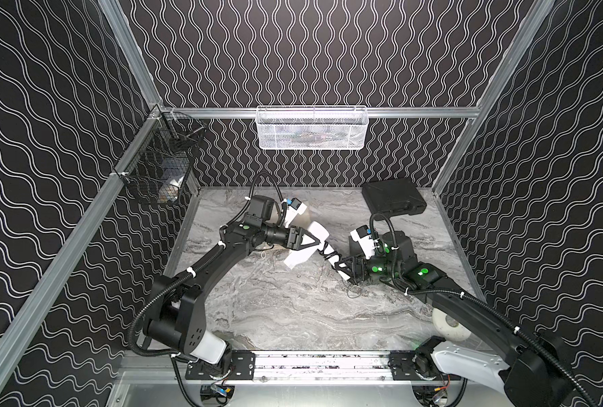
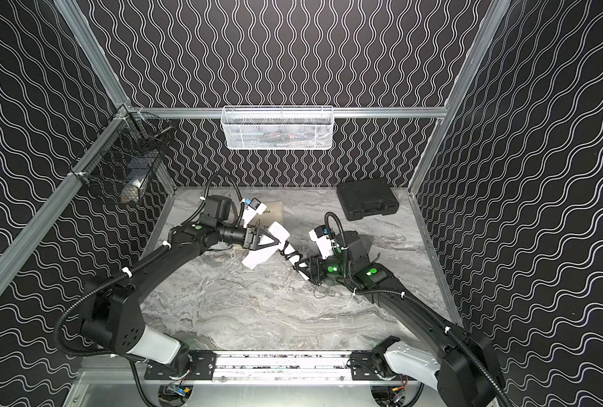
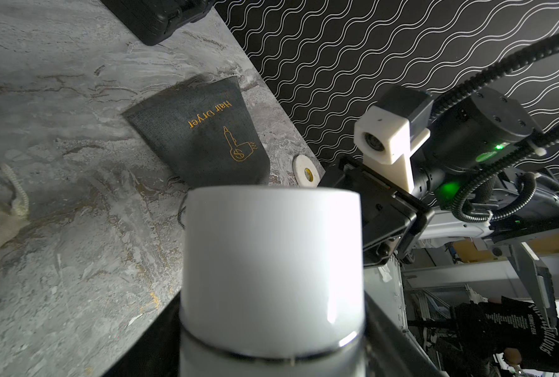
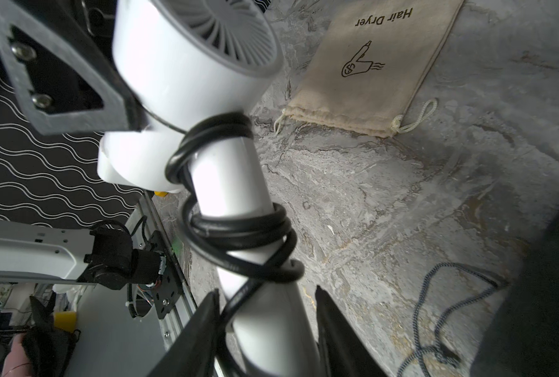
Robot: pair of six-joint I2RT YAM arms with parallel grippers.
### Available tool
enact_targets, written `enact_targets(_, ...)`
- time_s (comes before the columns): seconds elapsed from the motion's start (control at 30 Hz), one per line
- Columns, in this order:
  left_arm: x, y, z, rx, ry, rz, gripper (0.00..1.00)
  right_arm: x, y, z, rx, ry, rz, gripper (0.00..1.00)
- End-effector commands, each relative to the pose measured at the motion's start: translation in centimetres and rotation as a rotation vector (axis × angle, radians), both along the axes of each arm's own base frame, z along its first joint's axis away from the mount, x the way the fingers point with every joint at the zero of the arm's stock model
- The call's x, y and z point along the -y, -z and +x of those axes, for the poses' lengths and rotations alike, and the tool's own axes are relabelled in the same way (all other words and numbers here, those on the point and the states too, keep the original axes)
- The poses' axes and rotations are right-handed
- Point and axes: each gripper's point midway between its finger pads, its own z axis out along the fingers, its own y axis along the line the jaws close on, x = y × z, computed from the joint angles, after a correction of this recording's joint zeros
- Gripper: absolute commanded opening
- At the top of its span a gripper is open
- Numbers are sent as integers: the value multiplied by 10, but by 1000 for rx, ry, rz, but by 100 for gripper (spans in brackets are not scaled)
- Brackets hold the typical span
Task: Pack away hair dryers
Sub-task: Fold the hair dryer.
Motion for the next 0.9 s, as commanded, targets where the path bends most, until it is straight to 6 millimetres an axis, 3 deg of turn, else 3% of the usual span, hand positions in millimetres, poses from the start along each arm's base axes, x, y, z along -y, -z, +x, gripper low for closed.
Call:
enact_targets(0.0, 2, -23, 15, 111, -47, -45, 0, -13, -8, -9, -36, -54, 71, 45)
enact_targets(0.47, -7, -43, 38, 210, -257, -63, 0, -42, -10, -18, -91, -72, 145, 34)
enact_targets(0.77, -10, -48, 37, 234, -339, -89, 0, -60, -42, -19, -66, -52, 255, 31)
enact_targets(0.87, -13, -48, 35, 244, -346, -73, 0, -57, -40, -18, -61, -33, 237, 33)
